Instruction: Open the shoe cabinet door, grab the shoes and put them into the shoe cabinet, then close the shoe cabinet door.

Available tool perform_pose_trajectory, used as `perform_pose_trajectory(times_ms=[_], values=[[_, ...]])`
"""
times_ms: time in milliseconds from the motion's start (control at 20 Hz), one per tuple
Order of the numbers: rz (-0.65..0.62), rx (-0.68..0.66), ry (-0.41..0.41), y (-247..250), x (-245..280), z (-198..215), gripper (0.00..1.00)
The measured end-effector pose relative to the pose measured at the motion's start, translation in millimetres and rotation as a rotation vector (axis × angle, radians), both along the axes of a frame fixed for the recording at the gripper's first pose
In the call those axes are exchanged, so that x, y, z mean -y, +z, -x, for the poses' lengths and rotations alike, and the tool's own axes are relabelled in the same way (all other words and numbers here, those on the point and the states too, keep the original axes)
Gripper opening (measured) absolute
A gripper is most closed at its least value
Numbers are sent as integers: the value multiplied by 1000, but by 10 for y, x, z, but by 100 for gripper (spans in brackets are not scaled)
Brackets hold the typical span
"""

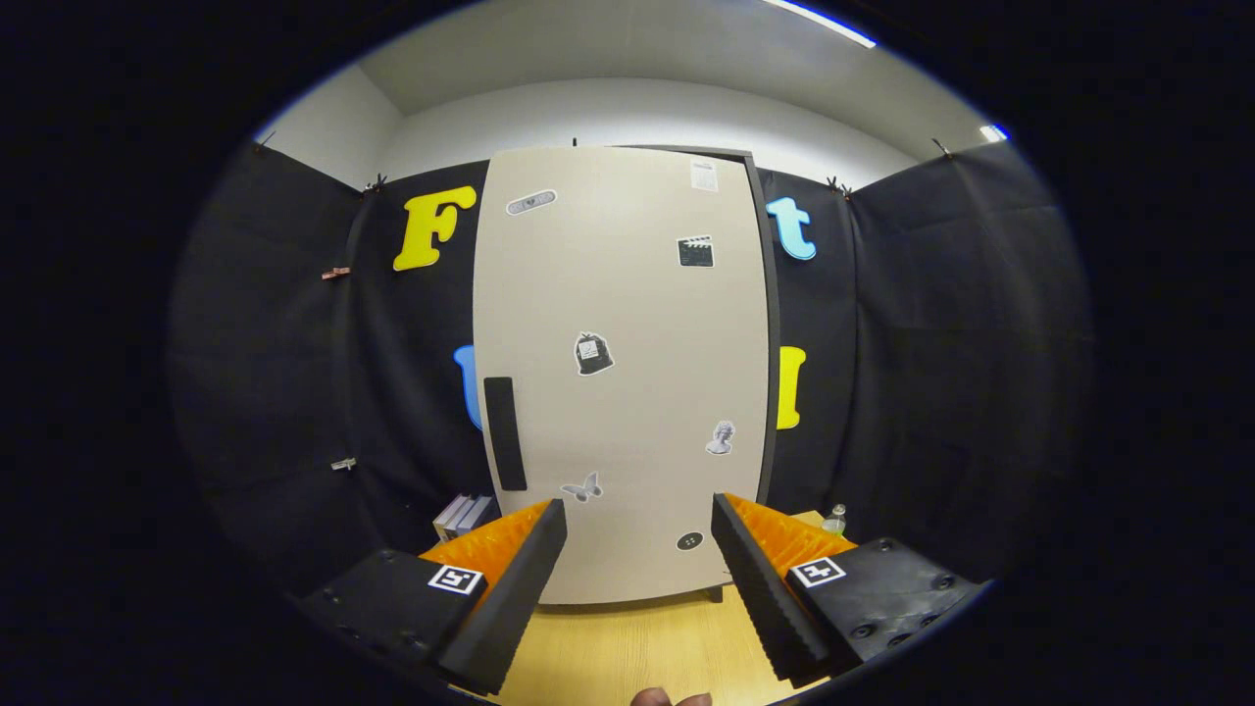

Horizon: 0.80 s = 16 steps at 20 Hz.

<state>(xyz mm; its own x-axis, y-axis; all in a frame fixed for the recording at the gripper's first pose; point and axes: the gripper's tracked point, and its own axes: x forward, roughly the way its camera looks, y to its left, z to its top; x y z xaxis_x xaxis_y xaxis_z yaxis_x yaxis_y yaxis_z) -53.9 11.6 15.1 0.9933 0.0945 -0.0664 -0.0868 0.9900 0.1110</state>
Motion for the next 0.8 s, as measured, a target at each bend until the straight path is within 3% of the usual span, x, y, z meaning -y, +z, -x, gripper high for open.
perform_pose_trajectory(times_ms=[800], values=[[-19,0,0,11,41,30,98]])
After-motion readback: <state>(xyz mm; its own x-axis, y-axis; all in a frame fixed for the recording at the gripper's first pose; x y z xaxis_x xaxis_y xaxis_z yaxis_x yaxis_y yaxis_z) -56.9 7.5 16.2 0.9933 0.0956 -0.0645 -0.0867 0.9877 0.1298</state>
